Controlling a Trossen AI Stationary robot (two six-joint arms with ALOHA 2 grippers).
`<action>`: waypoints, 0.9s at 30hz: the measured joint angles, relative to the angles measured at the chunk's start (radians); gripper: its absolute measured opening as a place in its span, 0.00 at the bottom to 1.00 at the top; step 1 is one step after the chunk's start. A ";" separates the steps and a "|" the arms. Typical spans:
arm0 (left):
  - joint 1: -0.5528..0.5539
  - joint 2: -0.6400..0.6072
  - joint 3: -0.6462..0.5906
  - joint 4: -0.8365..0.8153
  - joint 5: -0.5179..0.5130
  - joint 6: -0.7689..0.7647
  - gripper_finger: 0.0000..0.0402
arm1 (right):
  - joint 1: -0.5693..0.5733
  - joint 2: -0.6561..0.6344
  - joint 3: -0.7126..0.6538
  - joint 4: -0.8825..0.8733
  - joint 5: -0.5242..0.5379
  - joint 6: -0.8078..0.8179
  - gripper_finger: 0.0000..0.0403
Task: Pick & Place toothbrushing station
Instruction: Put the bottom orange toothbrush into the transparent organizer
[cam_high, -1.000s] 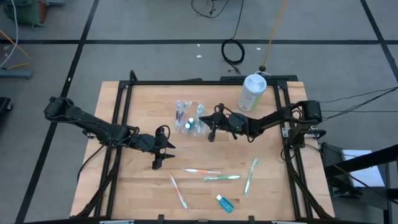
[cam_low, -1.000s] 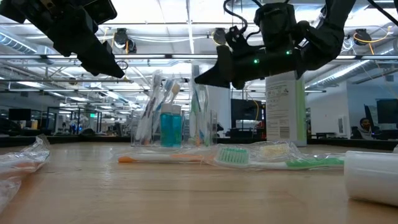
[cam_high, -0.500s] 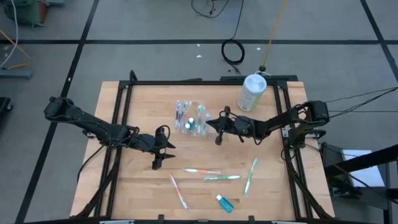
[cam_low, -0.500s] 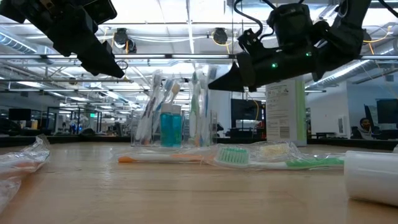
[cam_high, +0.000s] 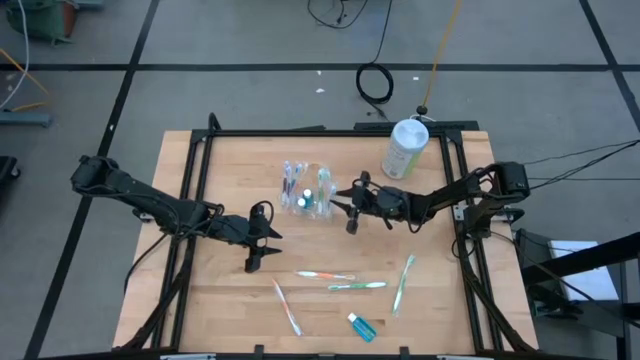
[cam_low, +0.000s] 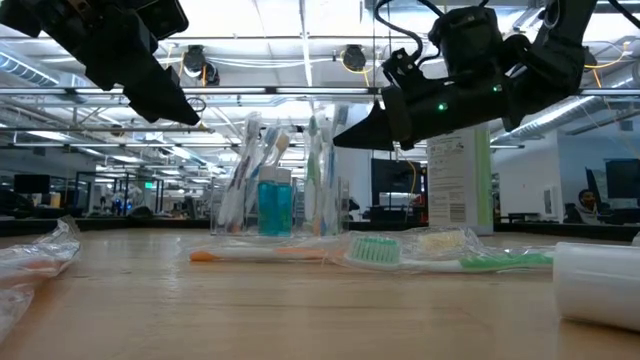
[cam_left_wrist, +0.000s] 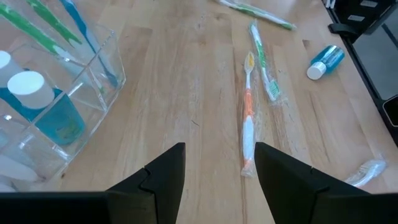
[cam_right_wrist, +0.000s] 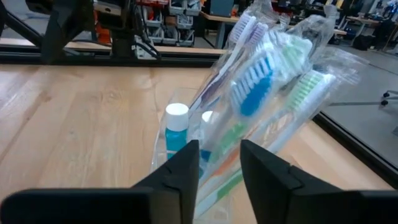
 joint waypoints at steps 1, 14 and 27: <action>0.000 0.002 0.000 0.001 0.000 -0.007 0.49 | 0.000 0.000 0.000 -0.003 0.000 0.000 0.29; -0.116 0.208 0.000 0.258 0.063 0.159 0.49 | 0.028 0.000 -0.001 -0.091 0.000 0.156 0.38; -0.328 0.519 0.287 0.142 -0.036 0.153 0.49 | 0.130 0.000 -0.001 -0.151 0.000 0.222 0.38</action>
